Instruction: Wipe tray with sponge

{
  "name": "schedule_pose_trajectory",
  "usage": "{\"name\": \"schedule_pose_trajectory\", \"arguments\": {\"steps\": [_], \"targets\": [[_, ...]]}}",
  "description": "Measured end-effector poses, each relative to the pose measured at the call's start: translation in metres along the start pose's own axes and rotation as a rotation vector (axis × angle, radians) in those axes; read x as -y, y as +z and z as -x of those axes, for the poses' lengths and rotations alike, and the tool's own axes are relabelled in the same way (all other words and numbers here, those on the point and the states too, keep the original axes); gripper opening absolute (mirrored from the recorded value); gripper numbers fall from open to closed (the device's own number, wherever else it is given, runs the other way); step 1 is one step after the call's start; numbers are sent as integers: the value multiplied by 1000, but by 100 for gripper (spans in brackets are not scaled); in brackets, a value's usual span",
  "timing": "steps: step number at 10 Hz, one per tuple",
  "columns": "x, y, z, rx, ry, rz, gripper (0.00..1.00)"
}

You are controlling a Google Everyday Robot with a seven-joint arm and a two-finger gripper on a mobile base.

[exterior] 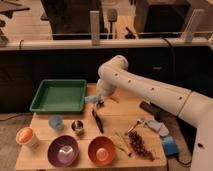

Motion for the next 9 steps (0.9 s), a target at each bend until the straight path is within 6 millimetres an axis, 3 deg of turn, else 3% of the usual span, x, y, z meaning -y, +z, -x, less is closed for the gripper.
{"name": "schedule_pose_trajectory", "arguments": {"steps": [9], "targets": [[36, 6, 22, -36, -142, -8, 0]]}}
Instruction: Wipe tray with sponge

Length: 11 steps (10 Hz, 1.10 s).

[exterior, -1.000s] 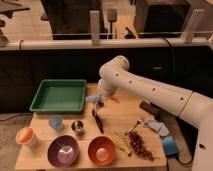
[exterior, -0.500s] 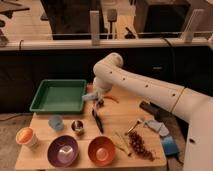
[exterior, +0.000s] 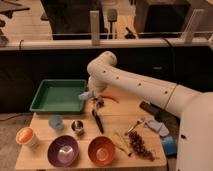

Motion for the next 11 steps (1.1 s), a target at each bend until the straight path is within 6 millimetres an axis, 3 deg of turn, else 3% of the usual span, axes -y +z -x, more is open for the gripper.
{"name": "schedule_pose_trajectory", "arguments": {"steps": [11], "targets": [[35, 22, 16, -16, -111, -13, 0]]}}
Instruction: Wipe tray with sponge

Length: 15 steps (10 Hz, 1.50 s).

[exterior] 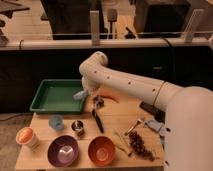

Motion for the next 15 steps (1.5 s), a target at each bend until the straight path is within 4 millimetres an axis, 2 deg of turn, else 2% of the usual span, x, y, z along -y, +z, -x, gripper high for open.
{"name": "schedule_pose_trajectory", "arguments": {"steps": [15], "targets": [[38, 34, 3, -15, -58, -33, 0]]}}
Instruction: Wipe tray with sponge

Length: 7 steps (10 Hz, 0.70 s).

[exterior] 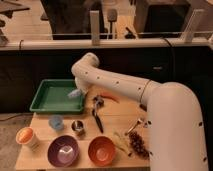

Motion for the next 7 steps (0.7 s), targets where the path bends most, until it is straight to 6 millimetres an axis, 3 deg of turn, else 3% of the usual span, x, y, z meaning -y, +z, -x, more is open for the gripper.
{"name": "schedule_pose_trajectory", "arguments": {"steps": [7], "targets": [[15, 16, -6, -7, -12, -13, 0]]}}
